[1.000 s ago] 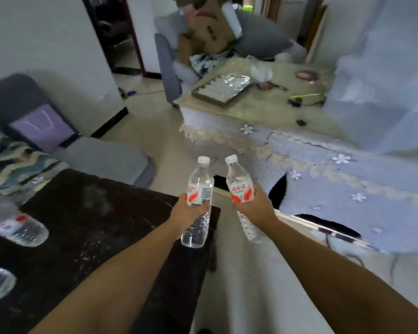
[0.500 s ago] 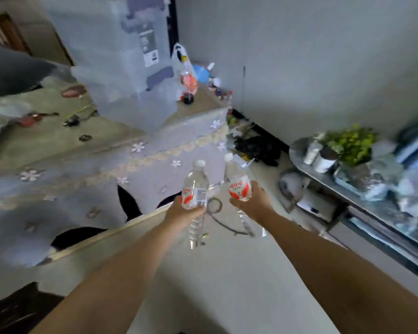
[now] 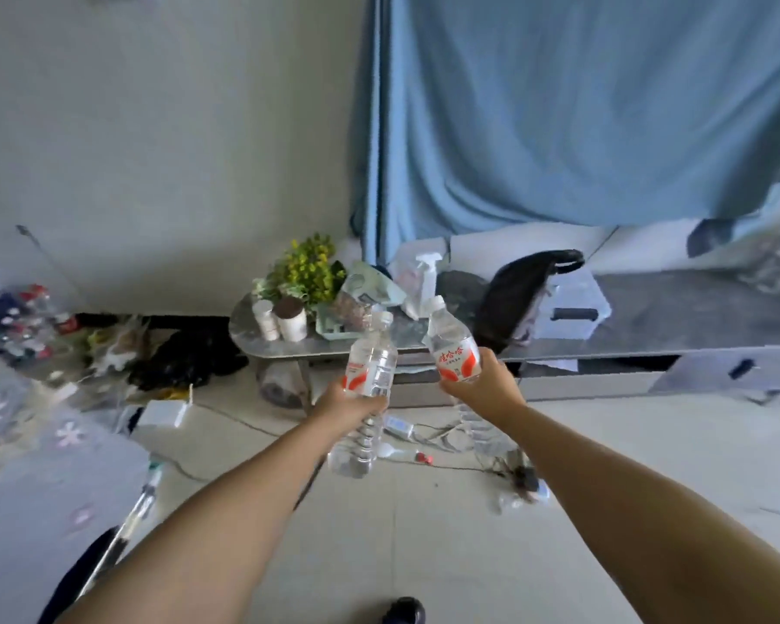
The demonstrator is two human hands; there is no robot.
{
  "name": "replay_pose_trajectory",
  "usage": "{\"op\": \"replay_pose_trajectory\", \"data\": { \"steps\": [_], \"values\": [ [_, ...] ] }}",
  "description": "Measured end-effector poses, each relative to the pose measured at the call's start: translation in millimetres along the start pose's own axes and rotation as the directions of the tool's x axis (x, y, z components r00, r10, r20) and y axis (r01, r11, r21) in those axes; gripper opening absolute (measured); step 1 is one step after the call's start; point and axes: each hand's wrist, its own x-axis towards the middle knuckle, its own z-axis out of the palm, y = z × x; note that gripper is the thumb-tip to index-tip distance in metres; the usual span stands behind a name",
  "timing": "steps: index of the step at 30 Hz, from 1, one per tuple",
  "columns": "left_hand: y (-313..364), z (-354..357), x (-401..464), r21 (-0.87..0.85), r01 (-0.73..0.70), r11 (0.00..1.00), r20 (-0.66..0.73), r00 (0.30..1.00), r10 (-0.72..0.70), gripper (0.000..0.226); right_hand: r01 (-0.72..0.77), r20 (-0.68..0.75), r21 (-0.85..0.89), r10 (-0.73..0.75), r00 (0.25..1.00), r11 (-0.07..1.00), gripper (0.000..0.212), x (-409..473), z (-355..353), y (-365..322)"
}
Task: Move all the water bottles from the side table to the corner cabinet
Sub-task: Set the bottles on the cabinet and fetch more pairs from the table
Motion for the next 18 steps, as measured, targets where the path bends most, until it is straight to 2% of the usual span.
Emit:
{"op": "replay_pose_trajectory", "data": {
  "steps": [2, 4, 7, 10, 14, 18],
  "values": [
    [30.3, 37.2, 34.1, 0.057, -0.047, 0.997, 0.107, 0.993, 0.041, 0.072, -0.071, -0.093, 0.043, 0.075, 0.993, 0.997, 0.071, 12.5, -32.4, 20.9],
    [52.8, 64.3, 54.3, 0.073, -0.071, 0.995, 0.166, 0.985, 0.058, 0.078, -0.115, -0.124, 0.07, 0.123, 0.985, 0.991, 0.071, 17.5, -55.3, 32.4],
    [92.4, 119.4, 80.1, 0.165, -0.148, 0.975, 0.285, 0.954, 0.097, 0.073, -0.156, -0.234, 0.171, 0.194, 0.953, 0.973, 0.07, 20.9, -96.8, 61.0],
    [126.5, 187.9, 85.9, 0.208, -0.261, 0.943, 0.443, 0.884, 0.147, 0.064, -0.218, -0.336, 0.257, 0.299, 0.893, 0.941, 0.066, 4.1, -135.4, 100.9],
    [157.9, 289.8, 67.2, 0.211, -0.325, 0.922, 0.612, 0.779, 0.135, 0.067, -0.33, -0.435, 0.328, 0.452, 0.779, 0.885, 0.068, -27.9, -192.6, 163.4],
    [173.9, 389.8, 41.8, 0.175, -0.387, 0.905, 0.734, 0.664, 0.142, 0.064, -0.426, -0.528, 0.312, 0.527, 0.665, 0.849, 0.064, -53.0, -254.1, 231.1]
  ]
}}
